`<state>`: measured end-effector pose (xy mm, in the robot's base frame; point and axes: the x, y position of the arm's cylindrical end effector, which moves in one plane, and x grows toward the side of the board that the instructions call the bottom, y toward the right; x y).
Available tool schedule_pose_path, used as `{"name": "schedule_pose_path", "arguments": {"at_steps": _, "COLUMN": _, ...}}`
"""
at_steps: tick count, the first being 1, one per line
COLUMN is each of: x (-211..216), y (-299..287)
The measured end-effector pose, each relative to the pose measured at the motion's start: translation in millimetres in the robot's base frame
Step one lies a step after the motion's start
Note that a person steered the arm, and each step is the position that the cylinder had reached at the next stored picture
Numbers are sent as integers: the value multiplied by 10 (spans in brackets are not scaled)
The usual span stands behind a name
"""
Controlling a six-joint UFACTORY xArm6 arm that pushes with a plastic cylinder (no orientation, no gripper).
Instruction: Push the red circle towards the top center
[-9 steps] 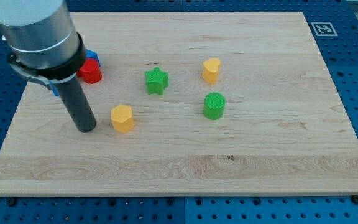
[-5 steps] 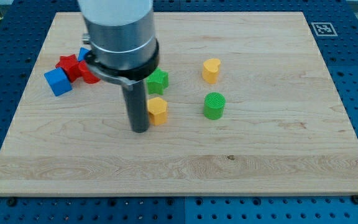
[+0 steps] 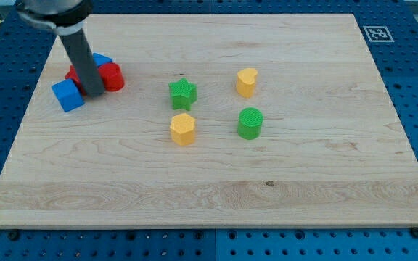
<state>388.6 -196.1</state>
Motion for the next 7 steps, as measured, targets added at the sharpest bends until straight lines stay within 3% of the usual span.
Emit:
{"name": "schedule_pose_path", "arguments": {"at_steps": 2, "x": -445, "y": 188}}
{"name": "schedule_pose_path", "arguments": {"at_steps": 5, "x": -478, "y": 804}}
{"name": "schedule_pose_path", "arguments": {"at_steps": 7, "x": -623, "y": 917}}
